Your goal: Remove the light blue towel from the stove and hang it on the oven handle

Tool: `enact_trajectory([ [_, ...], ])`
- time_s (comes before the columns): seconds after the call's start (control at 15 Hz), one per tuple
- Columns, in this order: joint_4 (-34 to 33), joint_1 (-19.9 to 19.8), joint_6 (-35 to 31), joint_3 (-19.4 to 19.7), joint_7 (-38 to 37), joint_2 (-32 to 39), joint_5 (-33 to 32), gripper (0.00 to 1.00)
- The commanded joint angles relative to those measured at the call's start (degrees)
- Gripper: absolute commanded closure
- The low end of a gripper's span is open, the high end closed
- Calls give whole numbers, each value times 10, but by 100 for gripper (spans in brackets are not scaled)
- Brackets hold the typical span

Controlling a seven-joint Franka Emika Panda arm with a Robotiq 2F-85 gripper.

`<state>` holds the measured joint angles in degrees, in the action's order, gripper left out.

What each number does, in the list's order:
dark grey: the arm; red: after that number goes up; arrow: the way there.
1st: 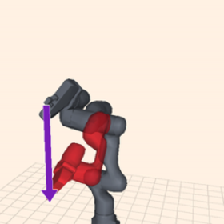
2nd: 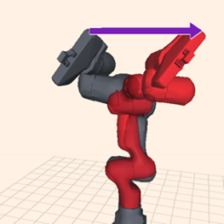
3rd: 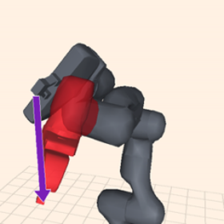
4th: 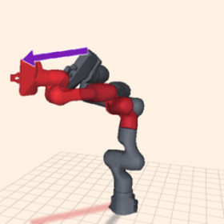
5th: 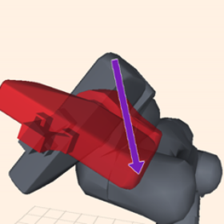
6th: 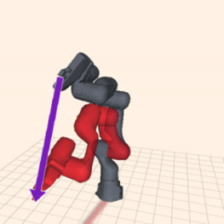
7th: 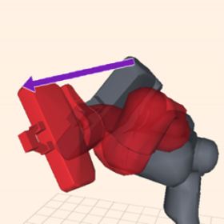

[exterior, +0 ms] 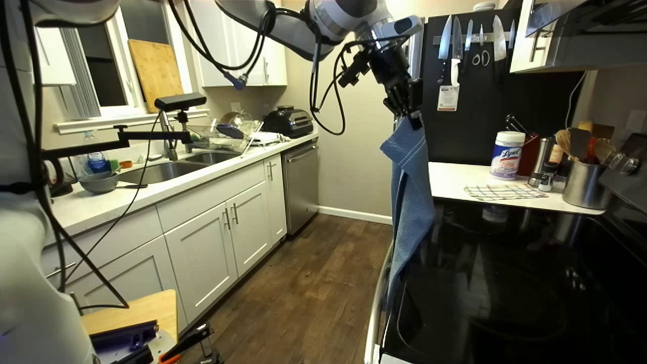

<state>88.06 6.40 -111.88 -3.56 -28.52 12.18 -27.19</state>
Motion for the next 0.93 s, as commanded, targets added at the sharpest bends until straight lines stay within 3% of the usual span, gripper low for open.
enact_trajectory([
  [0.0, 7, 15, 6, 9, 36, 6, -13, 98],
  [0.33, 34, 30, -5, 7, 69, 19, -26, 98],
  [0.87, 144, 38, -43, -8, 211, -2, -35, 98],
])
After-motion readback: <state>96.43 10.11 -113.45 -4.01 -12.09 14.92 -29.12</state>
